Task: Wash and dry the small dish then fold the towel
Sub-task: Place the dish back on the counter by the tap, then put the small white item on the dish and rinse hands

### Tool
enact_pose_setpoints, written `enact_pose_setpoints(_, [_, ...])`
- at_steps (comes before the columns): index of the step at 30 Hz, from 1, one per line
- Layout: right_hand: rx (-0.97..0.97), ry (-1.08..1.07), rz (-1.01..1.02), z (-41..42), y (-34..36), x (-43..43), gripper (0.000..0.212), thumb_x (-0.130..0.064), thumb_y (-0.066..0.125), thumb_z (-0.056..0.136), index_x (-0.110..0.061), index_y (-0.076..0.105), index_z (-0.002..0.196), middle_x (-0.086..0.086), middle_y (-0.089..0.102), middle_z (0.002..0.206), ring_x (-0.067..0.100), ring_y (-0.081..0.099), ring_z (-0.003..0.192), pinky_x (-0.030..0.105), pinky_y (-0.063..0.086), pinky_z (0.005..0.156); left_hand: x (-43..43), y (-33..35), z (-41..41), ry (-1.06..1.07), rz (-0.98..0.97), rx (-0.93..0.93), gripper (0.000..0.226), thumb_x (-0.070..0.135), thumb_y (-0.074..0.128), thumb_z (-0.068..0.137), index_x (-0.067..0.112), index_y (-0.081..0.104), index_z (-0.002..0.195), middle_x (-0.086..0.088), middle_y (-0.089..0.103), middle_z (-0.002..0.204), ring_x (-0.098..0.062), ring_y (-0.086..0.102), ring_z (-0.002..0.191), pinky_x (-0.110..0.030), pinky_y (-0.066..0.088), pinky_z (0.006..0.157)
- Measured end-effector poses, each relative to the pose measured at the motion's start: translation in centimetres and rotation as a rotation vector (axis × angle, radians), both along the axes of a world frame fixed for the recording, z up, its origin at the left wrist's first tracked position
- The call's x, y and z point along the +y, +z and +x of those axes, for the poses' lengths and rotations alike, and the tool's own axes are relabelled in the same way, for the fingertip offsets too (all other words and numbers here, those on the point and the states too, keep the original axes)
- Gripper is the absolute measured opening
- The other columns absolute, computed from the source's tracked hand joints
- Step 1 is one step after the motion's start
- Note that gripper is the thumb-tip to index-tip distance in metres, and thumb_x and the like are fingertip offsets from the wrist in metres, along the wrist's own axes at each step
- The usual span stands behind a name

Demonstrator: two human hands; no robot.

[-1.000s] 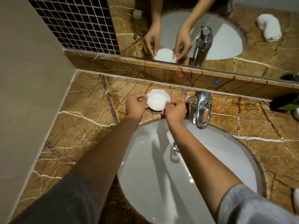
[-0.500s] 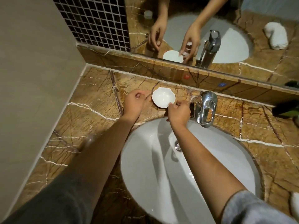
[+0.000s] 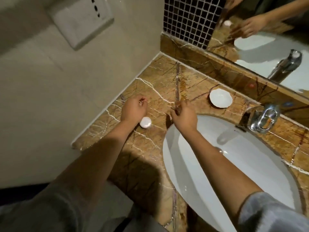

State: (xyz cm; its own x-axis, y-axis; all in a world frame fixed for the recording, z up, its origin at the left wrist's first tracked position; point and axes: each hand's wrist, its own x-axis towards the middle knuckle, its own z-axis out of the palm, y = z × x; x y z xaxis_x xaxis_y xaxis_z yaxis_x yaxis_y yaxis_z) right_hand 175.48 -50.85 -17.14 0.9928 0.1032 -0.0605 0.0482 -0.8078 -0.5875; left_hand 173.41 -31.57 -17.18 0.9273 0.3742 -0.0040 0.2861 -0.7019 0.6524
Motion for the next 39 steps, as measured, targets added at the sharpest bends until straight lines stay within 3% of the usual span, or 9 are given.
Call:
enact_pose_setpoints(4, [0.018,0.271,-0.029,-2.2,-0.4,4.5,0.046,-0.035,0.064,0.083,-0.013,0.057,0.123,0.013,0.057,0.122,0.031,0.051,0.116,0.038,0.047,0.089,3.2,-0.7,-4.1,0.015,0.124,0.008,0.017,0.026,0.055,0.087,0.028,0.069,0.097,0.004,0.069,0.102,-0.01,0.057,0.074,-0.022,0.036,0.058])
enact_pose_setpoints(9, [0.047,0.49,-0.177,-3.9,-1.3,7.5,0.052,-0.039,0.066,0.083,-0.011,0.054,0.124,0.012,0.054,0.125,0.031,0.047,0.119,0.038,0.043,0.092,4.9,-1.8,-7.8,0.075,0.118,0.048,0.017,0.025,0.053,0.089,0.028,0.068,0.097,0.002,0.068,0.103,-0.007,0.053,0.069,-0.016,0.03,0.049])
enact_pose_setpoints(15, [0.008,0.547,-0.222,-3.9,-1.6,8.1,0.039,-0.012,0.062,0.085,-0.009,0.055,0.123,0.012,0.054,0.127,0.031,0.046,0.12,0.037,0.041,0.099,5.1,-2.7,-9.5,0.069,0.114,0.085,0.02,0.024,0.052,0.089,0.027,0.068,0.1,0.001,0.065,0.106,-0.012,0.057,0.075,-0.026,0.046,0.06])
enact_pose_setpoints(18, [0.002,0.558,-0.211,-3.8,-1.7,8.2,0.038,-0.011,0.06,0.085,-0.007,0.056,0.122,0.013,0.055,0.126,0.031,0.045,0.12,0.037,0.04,0.098,5.1,-2.7,-9.4,0.076,0.103,0.089,0.02,0.024,0.051,0.09,0.027,0.068,0.102,0.002,0.064,0.107,-0.011,0.058,0.074,-0.027,0.05,0.061])
enact_pose_setpoints(23, [0.032,0.515,-0.162,-3.5,-1.9,8.5,0.04,-0.012,0.067,0.078,-0.006,0.058,0.117,0.013,0.057,0.12,0.03,0.047,0.115,0.035,0.041,0.094,4.9,-2.3,-8.6,0.049,0.123,0.095,0.019,0.022,0.051,0.091,0.026,0.068,0.1,0.003,0.065,0.105,-0.011,0.058,0.077,-0.022,0.046,0.057])
enact_pose_setpoints(30, [0.02,0.438,-0.138,-1.4,-0.7,6.2,0.045,-0.026,0.07,0.078,-0.008,0.059,0.118,0.013,0.057,0.116,0.033,0.049,0.112,0.038,0.044,0.09,2.8,-0.8,-5.4,-0.094,0.271,0.078,0.019,0.023,0.052,0.09,0.021,0.069,0.099,0.0,0.066,0.101,-0.015,0.059,0.081,-0.028,0.048,0.061])
enact_pose_setpoints(34, [-0.003,0.303,-0.124,1.2,0.7,2.7,0.042,-0.025,0.067,0.079,-0.012,0.06,0.119,0.014,0.058,0.115,0.034,0.052,0.11,0.038,0.046,0.088,-0.4,0.5,-1.8,-0.245,0.403,0.056,0.022,0.028,0.053,0.089,0.018,0.067,0.103,-0.003,0.065,0.103,-0.023,0.06,0.093,-0.034,0.052,0.069])
enact_pose_setpoints(39, [0.024,0.069,-0.093,4.5,2.1,-3.0,0.045,-0.03,0.069,0.077,-0.012,0.062,0.117,0.015,0.059,0.114,0.033,0.056,0.103,0.036,0.047,0.083,-5.1,1.4,3.0,-0.438,0.42,0.001,0.028,0.029,0.051,0.088,0.016,0.066,0.108,-0.005,0.064,0.104,-0.026,0.059,0.098,-0.034,0.051,0.069])
